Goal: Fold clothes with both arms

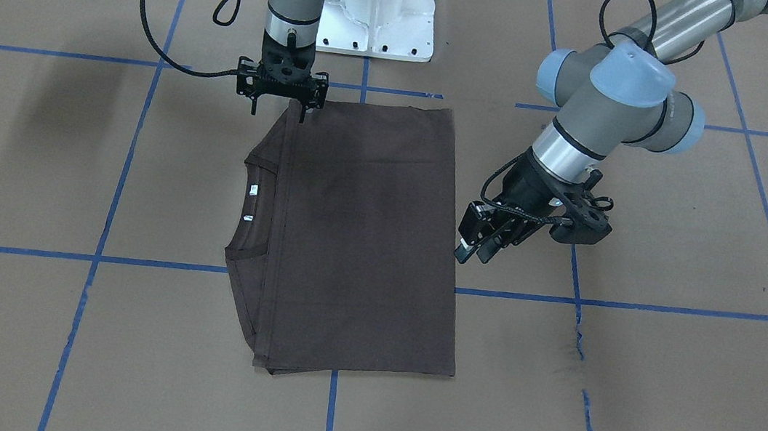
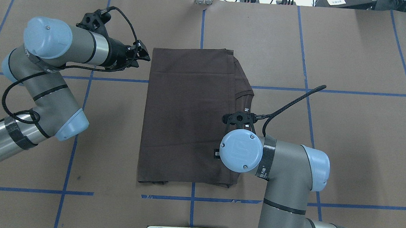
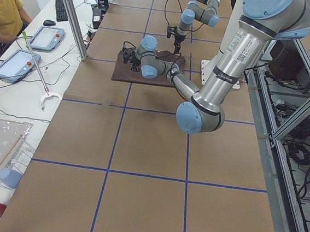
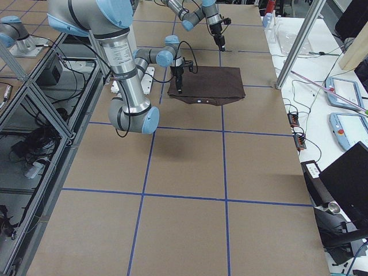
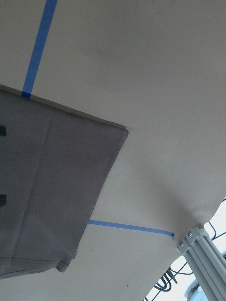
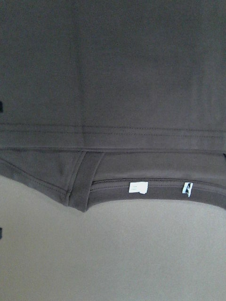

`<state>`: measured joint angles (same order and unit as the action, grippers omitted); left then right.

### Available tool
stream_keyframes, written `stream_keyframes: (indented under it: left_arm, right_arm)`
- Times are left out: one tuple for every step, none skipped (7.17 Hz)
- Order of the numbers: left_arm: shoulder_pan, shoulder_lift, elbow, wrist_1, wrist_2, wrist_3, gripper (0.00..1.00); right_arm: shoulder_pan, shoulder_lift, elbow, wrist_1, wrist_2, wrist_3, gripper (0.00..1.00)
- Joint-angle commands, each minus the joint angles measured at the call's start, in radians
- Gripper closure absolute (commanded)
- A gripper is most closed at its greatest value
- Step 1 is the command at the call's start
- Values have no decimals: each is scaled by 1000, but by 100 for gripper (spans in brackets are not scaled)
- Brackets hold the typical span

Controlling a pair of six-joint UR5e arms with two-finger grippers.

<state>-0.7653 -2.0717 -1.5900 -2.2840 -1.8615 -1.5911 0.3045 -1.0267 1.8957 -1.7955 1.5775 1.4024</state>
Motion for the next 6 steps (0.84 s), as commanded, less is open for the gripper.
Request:
stream_keyframes:
  left_arm:
    - [-9, 2, -7, 9, -1, 0, 48]
    - [-9, 2, -7, 9, -1, -1, 48]
    - [-9, 4, -7, 9, -1, -1, 48]
    - [-9, 2, -7, 9, -1, -1, 48]
    - [-9, 2, -7, 9, -1, -1, 48]
    - [-9, 2, -8, 11, -1, -1, 48]
  right_arm:
    - [-44, -29, -38, 213, -8, 498, 28]
    - [-53, -32, -37, 218, -8, 554, 34]
    - [-54, -38, -37, 219, -10, 582, 34]
    - [-54, -42, -32, 219, -8, 584, 34]
    - [-54, -52, -33, 219, -5, 590, 34]
    - [-54, -62, -30, 222, 1, 596, 34]
